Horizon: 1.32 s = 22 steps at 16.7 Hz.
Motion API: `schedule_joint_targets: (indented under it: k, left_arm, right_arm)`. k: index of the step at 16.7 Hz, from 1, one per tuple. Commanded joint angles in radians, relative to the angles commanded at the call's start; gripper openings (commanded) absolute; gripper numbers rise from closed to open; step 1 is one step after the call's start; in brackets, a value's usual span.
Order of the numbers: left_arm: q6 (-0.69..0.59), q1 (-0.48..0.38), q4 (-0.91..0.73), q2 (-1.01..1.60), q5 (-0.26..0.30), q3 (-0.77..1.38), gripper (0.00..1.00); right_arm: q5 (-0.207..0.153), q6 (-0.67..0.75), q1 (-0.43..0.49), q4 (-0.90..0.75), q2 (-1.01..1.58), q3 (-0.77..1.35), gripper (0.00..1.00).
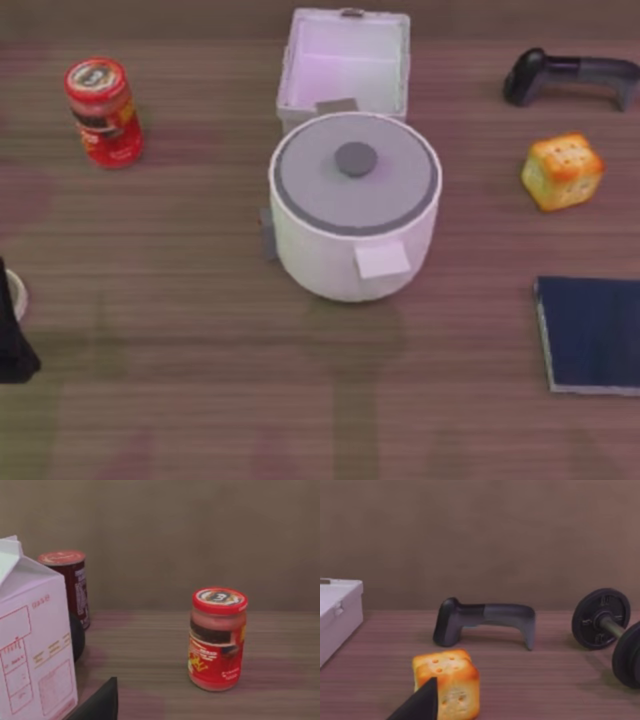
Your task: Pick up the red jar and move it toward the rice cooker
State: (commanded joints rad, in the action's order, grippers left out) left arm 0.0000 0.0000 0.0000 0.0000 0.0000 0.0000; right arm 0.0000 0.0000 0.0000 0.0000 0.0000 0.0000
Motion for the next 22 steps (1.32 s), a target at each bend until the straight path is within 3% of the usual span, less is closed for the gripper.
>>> schedule_joint_targets:
  k: [5,9,15,22]
  left_arm:
    - [0.011,0.002,-0.014,0.035,0.001,0.054,1.00]
    - [0.052,0.003,-0.082,0.186,0.011,0.256,1.00]
    - [0.153,-0.005,-0.301,0.622,0.045,0.726,1.00]
    - [0.300,-0.013,-0.681,1.334,0.092,1.379,1.00]
  right_arm:
    - [0.000,0.000,0.000,0.000,0.000,0.000,1.00]
    - [0.000,0.000,0.000,0.000,0.000,0.000,1.00]
    - [0.000,0.000,0.000,0.000,0.000,0.000,1.00]
    - [0.000,0.000,0.000,0.000,0.000,0.000,1.00]
